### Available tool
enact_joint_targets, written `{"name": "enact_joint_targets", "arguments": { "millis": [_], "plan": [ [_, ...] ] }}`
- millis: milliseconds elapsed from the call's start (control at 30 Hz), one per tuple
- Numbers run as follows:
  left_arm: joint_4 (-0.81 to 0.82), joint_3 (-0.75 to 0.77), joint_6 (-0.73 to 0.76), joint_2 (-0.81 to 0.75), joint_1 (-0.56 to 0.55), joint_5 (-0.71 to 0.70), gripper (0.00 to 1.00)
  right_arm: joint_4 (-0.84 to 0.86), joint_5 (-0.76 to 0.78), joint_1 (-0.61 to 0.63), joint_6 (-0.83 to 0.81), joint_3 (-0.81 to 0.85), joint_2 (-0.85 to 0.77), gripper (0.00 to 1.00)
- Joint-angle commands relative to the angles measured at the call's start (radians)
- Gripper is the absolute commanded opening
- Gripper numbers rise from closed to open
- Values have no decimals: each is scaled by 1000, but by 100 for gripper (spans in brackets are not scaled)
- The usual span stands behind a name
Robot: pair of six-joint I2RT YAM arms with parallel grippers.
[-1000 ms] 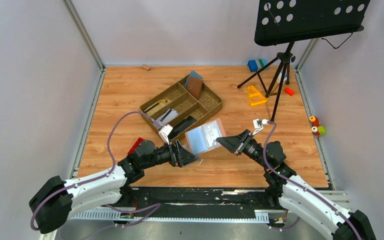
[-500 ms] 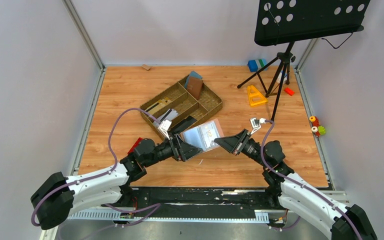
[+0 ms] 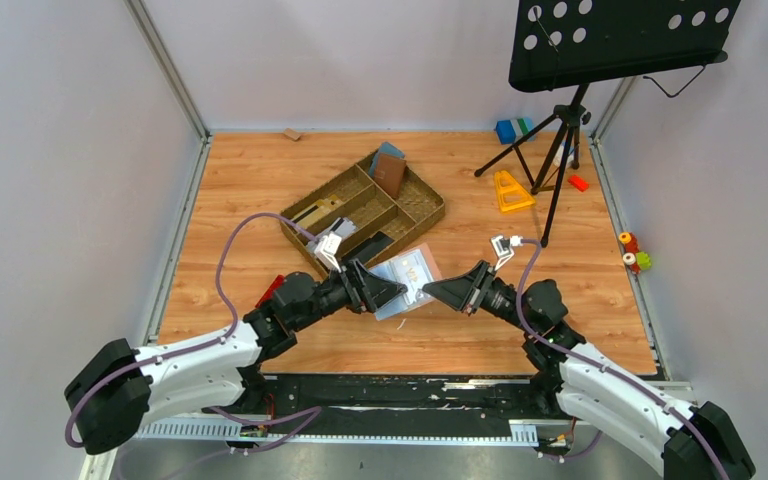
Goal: Take the credit cards out of the card holder
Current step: Remove the credit card from the card holder.
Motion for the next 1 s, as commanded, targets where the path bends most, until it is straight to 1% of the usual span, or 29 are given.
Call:
{"name": "enact_joint_targets", "arguments": {
  "millis": [0,33,100,200,300,333,367,433,500,533,567,700,733,900,967],
  "plan": [
    [48,50,11,25,3,-66,91,42,-66,22,-22,45,11,0],
    [37,55,14,33,2,-66,85,43,-71,23,-24,45,12,0],
    [27,60,17,41,2,-66,69,41,-71,24,-25,47,10,0],
    [47,51,13,43,2,-58,49,11,-56,24,-39,48,-11,1],
    [76,42,12,32,2,-37,29,-38,-34,24,-60,51,-43,10],
    [88,38,13,28,2,-29,20,-46,-30,25,-65,50,-48,13],
    [103,34,13,25,2,-17,14,-50,-29,24,-69,52,-53,18],
    [121,29,15,16,2,7,6,-67,-27,25,-77,57,-56,21],
    [126,29,20,9,2,27,1,-73,-32,24,-82,64,-50,22],
    [124,29,22,6,2,35,0,-73,-37,24,-83,68,-46,23],
    [120,30,25,2,3,40,0,-74,-42,25,-88,73,-40,25],
    [98,36,39,-10,2,80,0,-111,-52,24,-125,101,-17,39],
    [91,40,42,-12,2,96,0,-133,-51,24,-142,115,-14,41],
    [5,72,81,-28,2,175,0,-239,-30,23,-207,161,-27,41],
    [-33,76,93,-52,3,170,0,-262,-15,22,-220,165,-43,39]
  ]
}}
